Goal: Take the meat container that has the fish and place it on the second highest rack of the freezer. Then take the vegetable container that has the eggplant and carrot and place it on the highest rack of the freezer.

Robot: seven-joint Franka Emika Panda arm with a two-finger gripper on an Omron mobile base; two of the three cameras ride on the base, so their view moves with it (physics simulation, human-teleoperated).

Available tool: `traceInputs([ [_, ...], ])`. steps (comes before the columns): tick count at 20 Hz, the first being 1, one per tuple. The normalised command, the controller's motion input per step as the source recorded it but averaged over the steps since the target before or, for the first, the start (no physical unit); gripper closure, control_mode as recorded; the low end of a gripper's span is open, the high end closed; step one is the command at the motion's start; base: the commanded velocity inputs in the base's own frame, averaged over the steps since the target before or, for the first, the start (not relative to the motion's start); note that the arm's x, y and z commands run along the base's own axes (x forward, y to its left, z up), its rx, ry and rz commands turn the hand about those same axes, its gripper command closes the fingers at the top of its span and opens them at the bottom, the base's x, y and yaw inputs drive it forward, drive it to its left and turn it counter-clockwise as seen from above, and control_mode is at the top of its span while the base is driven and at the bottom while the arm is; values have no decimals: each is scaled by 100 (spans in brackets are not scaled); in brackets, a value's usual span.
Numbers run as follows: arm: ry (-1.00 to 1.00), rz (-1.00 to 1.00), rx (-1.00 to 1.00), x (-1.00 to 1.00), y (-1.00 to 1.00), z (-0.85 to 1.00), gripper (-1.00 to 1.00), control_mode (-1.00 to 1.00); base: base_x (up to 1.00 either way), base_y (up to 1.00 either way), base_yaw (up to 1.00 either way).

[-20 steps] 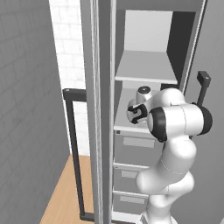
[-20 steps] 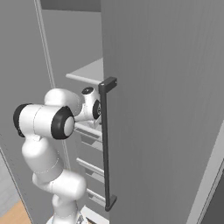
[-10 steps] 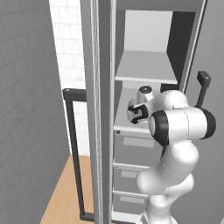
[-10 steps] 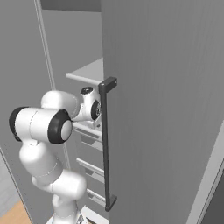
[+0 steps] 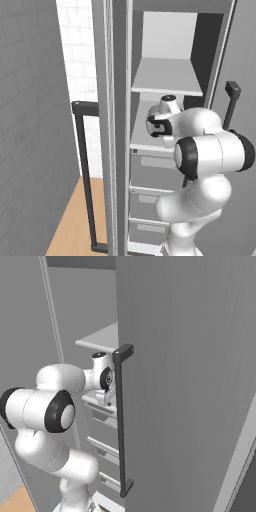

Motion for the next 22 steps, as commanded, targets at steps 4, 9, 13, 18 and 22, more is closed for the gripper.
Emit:
traceInputs([
  [4,-9,0,4,-48,-1,20,-100,-100,0,0,0],
  [9,-31,2,15,-25,-8,36,-100,-100,0,0,0],
  [13,-31,0,16,-20,-3,54,-100,-100,0,0,0],
  [18,-10,0,7,-21,3,38,-100,-100,0,0,0],
  [22,0,-3,0,-35,17,29,-100,-100,0,0,0],
])
